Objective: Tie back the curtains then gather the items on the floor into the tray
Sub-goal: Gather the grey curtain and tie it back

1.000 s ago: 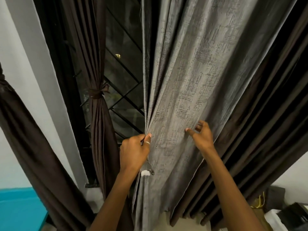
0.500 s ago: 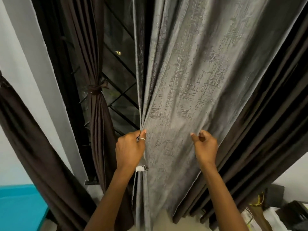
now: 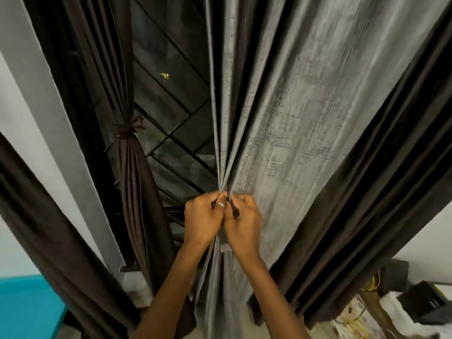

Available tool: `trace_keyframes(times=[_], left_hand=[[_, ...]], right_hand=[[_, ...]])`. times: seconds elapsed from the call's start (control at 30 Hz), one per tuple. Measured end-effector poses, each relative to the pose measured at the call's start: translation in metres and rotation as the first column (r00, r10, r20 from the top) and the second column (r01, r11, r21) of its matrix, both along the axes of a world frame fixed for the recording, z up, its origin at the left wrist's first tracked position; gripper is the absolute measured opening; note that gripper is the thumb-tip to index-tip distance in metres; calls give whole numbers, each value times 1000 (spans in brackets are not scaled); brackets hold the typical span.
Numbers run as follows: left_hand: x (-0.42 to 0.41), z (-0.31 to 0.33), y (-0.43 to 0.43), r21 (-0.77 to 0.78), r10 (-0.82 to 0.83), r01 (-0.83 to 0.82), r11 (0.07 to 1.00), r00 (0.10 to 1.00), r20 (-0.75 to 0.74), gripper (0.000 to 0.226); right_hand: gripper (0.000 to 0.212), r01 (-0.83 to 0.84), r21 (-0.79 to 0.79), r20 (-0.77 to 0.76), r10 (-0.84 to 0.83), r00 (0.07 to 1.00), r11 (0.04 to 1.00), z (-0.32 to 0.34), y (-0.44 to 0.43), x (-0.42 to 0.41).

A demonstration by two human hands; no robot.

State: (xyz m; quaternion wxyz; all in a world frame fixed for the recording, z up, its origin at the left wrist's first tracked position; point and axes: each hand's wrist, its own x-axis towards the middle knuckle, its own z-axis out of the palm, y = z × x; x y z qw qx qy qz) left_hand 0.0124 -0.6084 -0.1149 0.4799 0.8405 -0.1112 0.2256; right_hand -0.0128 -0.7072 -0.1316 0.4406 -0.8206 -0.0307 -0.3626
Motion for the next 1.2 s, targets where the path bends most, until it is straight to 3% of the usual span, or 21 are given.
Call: trace_keyframes(times=[0.23, 0.33, 0.47, 0.5, 0.57, 0.63, 0.73, 0.8, 0.87, 1.0, 1.2], left_hand=[[-12, 11, 2, -49, -126, 122, 991, 988, -92, 37], [-16, 19, -6, 17, -12, 14, 1000, 992, -125, 56], [-15, 22, -15, 40, 126, -122, 992, 985, -120, 49], [-13, 20, -14, 30, 128, -126, 992, 985, -118, 47], [-11, 16, -13, 37, 127, -124, 992, 987, -95, 47], [-9, 13, -10, 43, 121, -118, 992, 990, -74, 49], [-7, 11, -6, 38, 106, -104, 994, 993, -55, 51], [-8, 10, -5, 39, 100, -98, 994, 994, -50, 51], [-8, 10, -5, 44, 90, -88, 995, 995, -45, 52], [-8, 10, -6, 53, 72, -70, 996, 997, -34, 53], [-7, 10, -5, 69, 55, -54, 996, 998, -19, 55]], right_hand=[[18, -98, 129, -20, 102, 995, 987, -4, 0, -3], [32, -158, 207, -17, 165, 986, 966, -3, 4, -9], [14, -239, 182, -80, 256, 963, 954, -1, -3, -11], [18, -241, 161, -112, 260, 959, 957, -1, -9, -11], [26, -139, 116, -143, 155, 978, 984, -1, -26, -10], [26, 126, 99, -103, -116, 988, 987, 2, -47, -11], [43, 477, 148, -11, -481, 877, 866, 15, -77, -20], [67, 580, 116, -51, -578, 814, 806, 23, -95, -24], [79, 550, 104, -206, -523, 827, 829, 26, -108, -23], [73, 256, 264, -348, -156, 924, 930, 27, -116, -16], [28, 139, 285, -251, -66, 966, 949, 19, -96, -14]])
